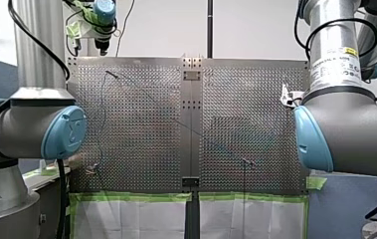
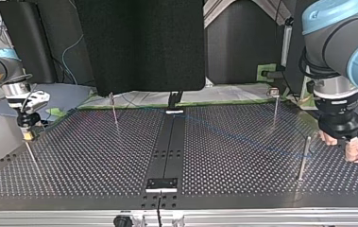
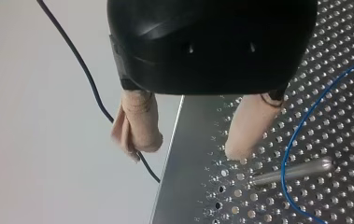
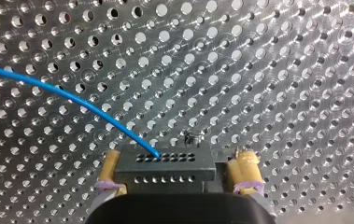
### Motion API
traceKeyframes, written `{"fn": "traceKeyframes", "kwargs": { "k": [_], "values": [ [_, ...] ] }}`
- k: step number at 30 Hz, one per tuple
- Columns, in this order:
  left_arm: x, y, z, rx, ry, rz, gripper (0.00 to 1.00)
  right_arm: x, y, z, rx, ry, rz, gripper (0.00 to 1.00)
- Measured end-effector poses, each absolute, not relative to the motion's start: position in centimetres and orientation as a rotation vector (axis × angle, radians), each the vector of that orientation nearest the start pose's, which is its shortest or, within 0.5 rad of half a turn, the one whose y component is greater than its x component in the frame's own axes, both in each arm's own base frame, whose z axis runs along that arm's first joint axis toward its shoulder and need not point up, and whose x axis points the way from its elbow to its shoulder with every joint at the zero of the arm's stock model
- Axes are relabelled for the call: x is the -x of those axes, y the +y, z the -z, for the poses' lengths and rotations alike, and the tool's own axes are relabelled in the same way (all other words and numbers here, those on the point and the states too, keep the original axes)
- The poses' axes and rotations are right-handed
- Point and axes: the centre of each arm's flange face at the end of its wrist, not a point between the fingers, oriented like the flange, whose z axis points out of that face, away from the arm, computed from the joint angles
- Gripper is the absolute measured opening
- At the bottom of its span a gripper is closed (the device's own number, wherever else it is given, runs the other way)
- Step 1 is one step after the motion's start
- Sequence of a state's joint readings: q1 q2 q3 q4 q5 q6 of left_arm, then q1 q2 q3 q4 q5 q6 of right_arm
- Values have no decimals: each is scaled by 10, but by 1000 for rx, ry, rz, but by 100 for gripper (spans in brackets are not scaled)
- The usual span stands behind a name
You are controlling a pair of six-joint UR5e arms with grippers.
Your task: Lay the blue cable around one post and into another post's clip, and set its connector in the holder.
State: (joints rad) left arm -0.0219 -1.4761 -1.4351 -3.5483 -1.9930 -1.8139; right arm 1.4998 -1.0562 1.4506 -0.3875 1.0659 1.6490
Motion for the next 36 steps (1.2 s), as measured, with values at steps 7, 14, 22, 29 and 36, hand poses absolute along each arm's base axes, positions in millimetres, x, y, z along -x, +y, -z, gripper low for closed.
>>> {"fn": "traceKeyframes", "kwargs": {
  "k": [7,14,22,29,36],
  "values": [
    [-411,-103,-561,434,1681,-224,99,-134,-669,-282,-1503,-1049,-1574,100],
    [-411,-103,-561,383,1696,-270,99,-134,-669,-281,-1503,-1049,-1574,100],
    [-411,-103,-561,330,1711,-315,99,-134,-669,-282,-1503,-1049,-1574,100],
    [-410,-104,-561,280,1723,-362,99,-134,-669,-282,-1503,-1049,-1574,100],
    [-409,-105,-561,236,1733,-404,99,-134,-669,-282,-1503,-1049,-1574,100]
  ]
}}
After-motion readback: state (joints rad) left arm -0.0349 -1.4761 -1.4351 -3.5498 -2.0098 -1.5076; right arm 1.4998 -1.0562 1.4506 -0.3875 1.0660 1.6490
